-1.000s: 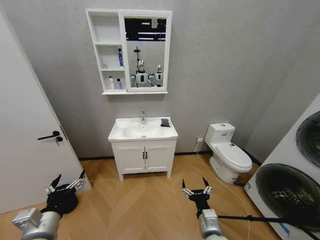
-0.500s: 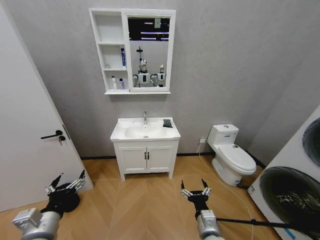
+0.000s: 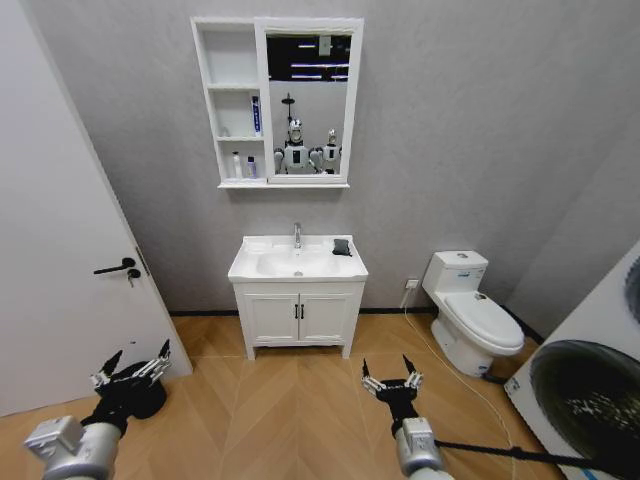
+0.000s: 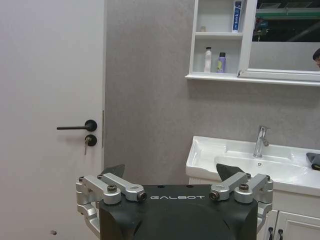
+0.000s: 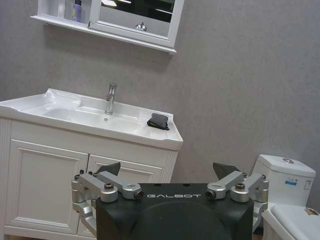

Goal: Move facial cleanser and shampoo from washbasin to cabinet, then wipe washbasin with towel.

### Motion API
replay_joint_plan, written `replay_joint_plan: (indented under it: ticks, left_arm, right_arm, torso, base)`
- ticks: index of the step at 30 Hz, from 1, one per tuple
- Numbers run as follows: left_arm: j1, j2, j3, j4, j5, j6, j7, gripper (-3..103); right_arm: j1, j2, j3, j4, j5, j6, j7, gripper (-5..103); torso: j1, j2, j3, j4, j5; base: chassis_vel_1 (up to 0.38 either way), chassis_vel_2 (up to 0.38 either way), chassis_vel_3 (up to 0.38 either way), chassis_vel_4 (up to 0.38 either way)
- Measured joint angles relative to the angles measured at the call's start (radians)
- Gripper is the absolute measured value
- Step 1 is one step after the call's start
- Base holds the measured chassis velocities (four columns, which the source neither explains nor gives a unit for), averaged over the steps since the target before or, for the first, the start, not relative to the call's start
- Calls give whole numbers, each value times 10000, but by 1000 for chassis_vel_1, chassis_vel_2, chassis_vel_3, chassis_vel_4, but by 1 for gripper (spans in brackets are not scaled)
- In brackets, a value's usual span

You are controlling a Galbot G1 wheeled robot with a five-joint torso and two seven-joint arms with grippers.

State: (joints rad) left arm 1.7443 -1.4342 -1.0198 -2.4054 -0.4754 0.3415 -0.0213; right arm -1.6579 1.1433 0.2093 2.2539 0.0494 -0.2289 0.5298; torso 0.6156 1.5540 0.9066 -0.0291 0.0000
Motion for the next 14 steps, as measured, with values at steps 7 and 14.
replay_joint_plan:
  ticks: [7,14]
  left_arm:
    - [0,0,0,0,0,0,0,100]
    - [0,0,0,0,0,0,0,100]
  right_arm:
    - [-55,69,3,25,-11,31,-13,100]
    - [-84,27,60,30,-47,94,-20,100]
  torso:
    - [0,0,0,0,0]
    - [1,0,0,1,0]
  base:
    - [0,0,0,0]
    - [0,0,0,0]
